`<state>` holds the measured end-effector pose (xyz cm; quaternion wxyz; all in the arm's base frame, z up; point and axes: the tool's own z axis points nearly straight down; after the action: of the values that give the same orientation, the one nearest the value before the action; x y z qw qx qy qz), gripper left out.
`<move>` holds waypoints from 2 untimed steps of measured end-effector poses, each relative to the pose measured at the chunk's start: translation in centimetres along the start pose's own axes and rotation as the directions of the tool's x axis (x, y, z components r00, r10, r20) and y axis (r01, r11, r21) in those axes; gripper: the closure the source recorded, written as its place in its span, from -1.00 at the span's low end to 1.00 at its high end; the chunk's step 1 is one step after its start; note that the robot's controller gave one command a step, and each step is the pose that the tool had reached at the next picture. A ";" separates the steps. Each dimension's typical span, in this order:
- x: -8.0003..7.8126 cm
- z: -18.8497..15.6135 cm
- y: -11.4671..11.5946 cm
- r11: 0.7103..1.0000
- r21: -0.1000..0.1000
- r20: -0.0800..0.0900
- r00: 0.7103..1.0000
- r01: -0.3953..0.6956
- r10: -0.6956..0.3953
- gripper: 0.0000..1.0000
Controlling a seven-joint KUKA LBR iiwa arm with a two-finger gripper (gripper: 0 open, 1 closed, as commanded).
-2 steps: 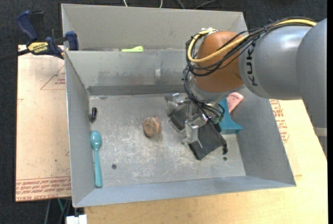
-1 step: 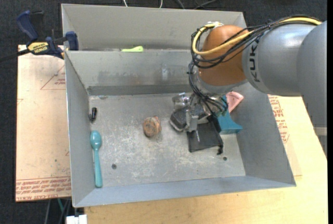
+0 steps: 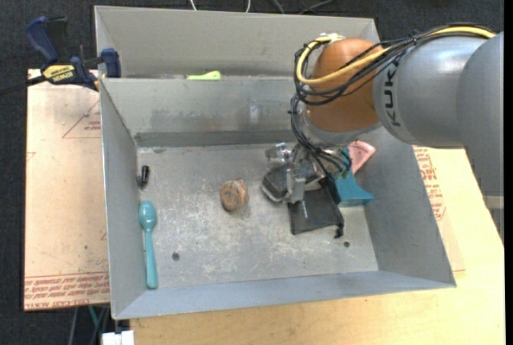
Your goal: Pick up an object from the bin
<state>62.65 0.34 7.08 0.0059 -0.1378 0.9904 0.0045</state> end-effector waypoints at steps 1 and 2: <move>-0.3 -6.9 -0.5 1.000 -0.001 -0.002 1.000 0.012 -0.012 1.00; 1.2 -6.3 -2.4 0.964 0.001 0.004 0.964 0.266 -0.266 1.00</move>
Offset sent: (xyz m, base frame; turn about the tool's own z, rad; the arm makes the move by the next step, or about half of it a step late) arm -0.0239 -0.0568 -0.0008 -0.6135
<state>62.10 -2.40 13.36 0.0085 -0.2693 0.9630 0.0036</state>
